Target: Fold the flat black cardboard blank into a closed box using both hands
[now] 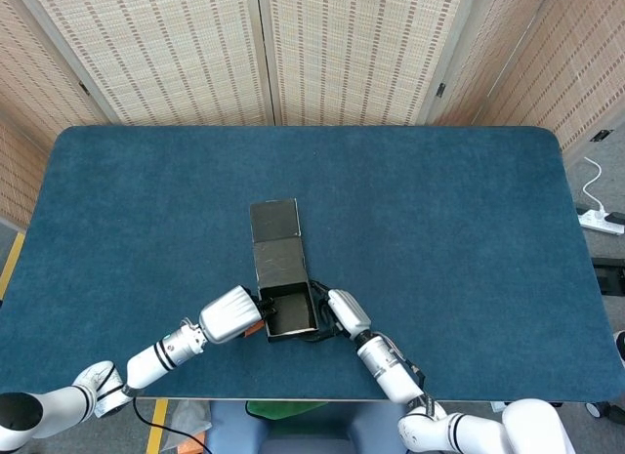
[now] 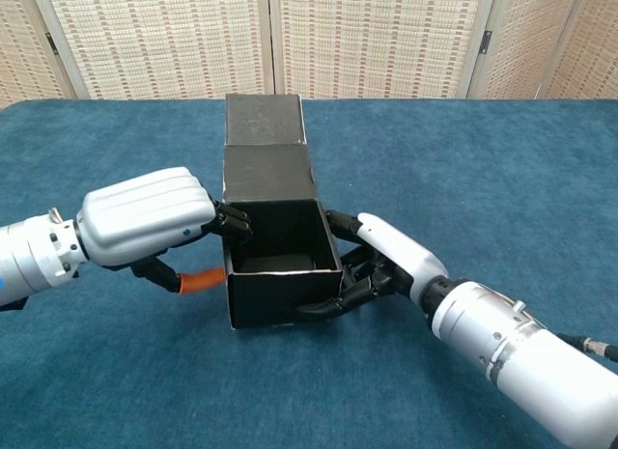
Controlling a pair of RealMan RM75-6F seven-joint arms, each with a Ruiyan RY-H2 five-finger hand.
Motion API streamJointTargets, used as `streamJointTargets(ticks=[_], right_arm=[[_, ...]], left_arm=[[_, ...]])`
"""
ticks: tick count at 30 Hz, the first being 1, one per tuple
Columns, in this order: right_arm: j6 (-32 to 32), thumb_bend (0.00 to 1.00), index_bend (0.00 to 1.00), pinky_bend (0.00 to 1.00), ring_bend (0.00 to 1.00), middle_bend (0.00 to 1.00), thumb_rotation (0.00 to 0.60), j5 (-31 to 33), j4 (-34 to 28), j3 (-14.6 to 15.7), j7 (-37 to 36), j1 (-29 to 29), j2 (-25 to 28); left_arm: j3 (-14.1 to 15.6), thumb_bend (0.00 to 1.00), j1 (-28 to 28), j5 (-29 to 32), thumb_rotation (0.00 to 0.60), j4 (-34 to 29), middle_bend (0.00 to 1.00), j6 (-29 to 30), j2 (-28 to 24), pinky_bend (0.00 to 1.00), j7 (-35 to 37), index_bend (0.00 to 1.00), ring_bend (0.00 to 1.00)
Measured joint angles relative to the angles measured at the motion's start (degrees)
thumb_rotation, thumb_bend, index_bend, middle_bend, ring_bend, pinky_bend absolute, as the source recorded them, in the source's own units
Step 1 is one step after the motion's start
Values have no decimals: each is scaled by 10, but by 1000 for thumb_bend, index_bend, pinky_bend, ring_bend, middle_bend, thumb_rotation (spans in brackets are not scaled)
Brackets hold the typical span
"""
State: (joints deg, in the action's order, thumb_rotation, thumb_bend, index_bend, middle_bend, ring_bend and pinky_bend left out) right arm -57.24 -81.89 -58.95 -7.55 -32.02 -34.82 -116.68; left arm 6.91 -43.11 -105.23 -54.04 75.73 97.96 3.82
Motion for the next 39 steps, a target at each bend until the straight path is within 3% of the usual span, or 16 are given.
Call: streamJointTargets(ticks=[5, 8, 11, 13, 16, 20, 28, 39], right_arm=[[11, 96, 557, 1000, 747, 597, 600, 18, 13, -20, 1, -7, -16], [19, 96, 484, 1000, 746, 539, 600, 30, 22, -35, 4, -14, -28], [33, 93, 343, 1000, 737, 426, 600, 43, 30, -50, 12, -25, -41], [45, 61, 160, 1000, 718, 302, 600, 54, 34, -60, 19, -31, -48], [57, 5, 2, 1000, 671, 114, 600, 64, 32, -65, 27, -37, -52], [65, 0, 0, 1000, 616, 3, 600, 68, 13, -62, 31, -34, -45], [63, 0, 0, 1000, 578, 0, 600, 60, -53, -37, 38, -14, -5], [59, 0, 0, 1000, 571, 0, 600, 42, -112, -3, 47, 6, 39]], left_arm=[[-4, 355, 6, 6, 600, -26, 321, 3, -18, 862, -11, 270, 798], [-7, 352, 11, 12, 600, -44, 283, 7, -32, 864, -12, 220, 784], [-11, 352, 17, 17, 600, -61, 260, 16, -46, 871, -3, 193, 780], [-14, 352, 22, 21, 600, -69, 250, 23, -54, 878, 11, 178, 779], [-18, 352, 28, 32, 600, -82, 233, 28, -66, 890, 43, 157, 779], [-21, 348, 34, 55, 600, -106, 191, 20, -83, 896, 104, 113, 762], [-25, 321, 40, 112, 600, -168, 111, -46, -125, 899, 270, 5, 739], [-27, 236, 30, 154, 600, -211, 2, -152, -164, 894, 426, 0, 677]])
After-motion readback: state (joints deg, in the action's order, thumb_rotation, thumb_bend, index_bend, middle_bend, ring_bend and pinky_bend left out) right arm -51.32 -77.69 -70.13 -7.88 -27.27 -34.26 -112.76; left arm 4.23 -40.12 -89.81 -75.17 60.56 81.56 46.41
